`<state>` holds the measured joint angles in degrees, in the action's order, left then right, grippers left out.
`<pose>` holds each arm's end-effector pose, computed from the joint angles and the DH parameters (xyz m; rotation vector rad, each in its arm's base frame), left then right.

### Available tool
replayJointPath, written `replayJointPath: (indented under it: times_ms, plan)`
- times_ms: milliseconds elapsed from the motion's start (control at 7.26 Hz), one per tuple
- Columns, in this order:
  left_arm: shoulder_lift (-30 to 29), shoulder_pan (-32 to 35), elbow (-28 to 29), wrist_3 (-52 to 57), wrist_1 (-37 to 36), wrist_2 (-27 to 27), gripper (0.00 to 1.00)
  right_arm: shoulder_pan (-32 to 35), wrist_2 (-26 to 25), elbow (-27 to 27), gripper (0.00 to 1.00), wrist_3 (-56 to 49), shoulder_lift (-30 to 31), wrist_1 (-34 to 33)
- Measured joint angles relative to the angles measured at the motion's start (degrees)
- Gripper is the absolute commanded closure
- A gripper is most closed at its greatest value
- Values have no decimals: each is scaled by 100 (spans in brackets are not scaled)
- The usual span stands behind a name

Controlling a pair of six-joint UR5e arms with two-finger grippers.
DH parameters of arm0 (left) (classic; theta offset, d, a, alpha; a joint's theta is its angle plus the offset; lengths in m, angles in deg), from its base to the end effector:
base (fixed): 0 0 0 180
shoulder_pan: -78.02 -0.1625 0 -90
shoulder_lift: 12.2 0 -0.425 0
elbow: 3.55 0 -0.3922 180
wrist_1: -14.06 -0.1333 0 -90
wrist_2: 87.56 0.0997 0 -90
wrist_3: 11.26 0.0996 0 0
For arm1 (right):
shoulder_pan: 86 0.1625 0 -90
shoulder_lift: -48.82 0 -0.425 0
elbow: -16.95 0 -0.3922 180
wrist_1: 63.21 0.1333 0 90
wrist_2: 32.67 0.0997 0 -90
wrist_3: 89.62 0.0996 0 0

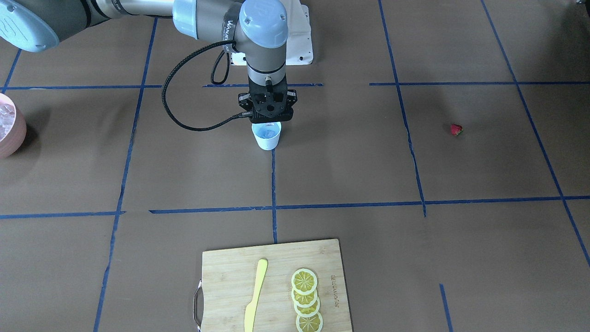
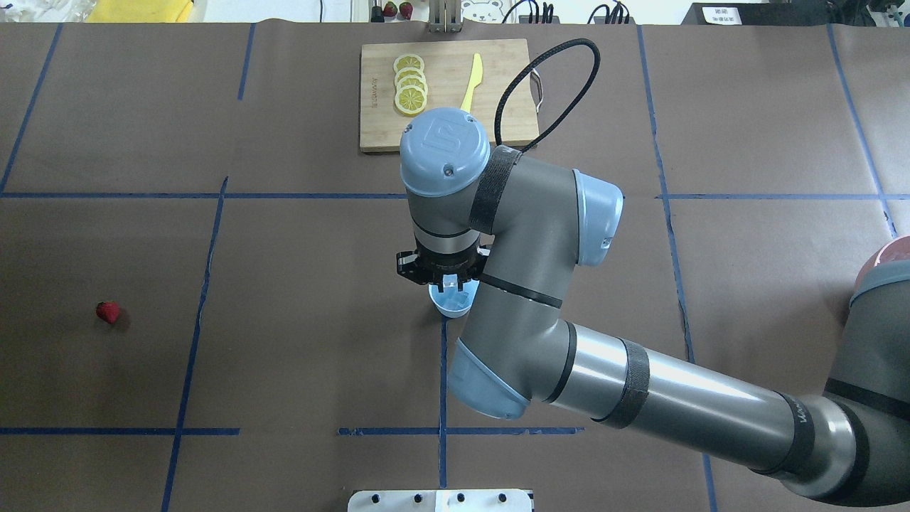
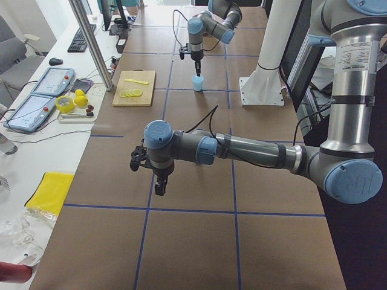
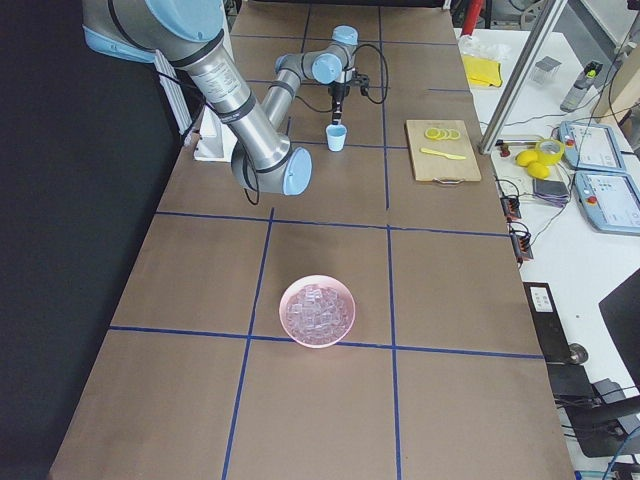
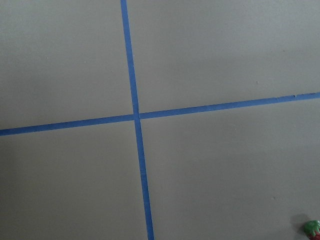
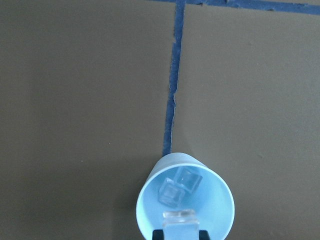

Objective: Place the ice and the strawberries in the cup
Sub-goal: 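Release the ice cube into the blue cup from the right gripper, then withdraw the right gripper from the cup while the left gripper reaches the strawberry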

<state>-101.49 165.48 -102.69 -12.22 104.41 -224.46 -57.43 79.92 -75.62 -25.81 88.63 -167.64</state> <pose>-0.0387 -0.4938 0.5820 0.1196 0.8211 0.0887 -0.5685 -0.4178 0.1327 -0.0333 -0.7604 -0.0923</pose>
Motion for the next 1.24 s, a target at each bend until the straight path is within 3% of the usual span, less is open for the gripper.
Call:
replayJointPath:
  times_ms: [138, 276, 827, 1240]
  plan:
    - [0, 0, 0, 0, 0, 0, 0, 0, 0, 3, 7, 0, 16, -4]
    - [-3, 0, 0, 0, 0, 1, 0, -1, -1, -1, 2, 1, 42, -8]
    - [-42, -155, -87, -237, 11, 88, 0, 181, 41, -340, 1, -7, 172, -120]
    - [90, -1024, -866, -1704, 55, 299, 0, 918, 104, -1771, 1, -321, 1032, -547]
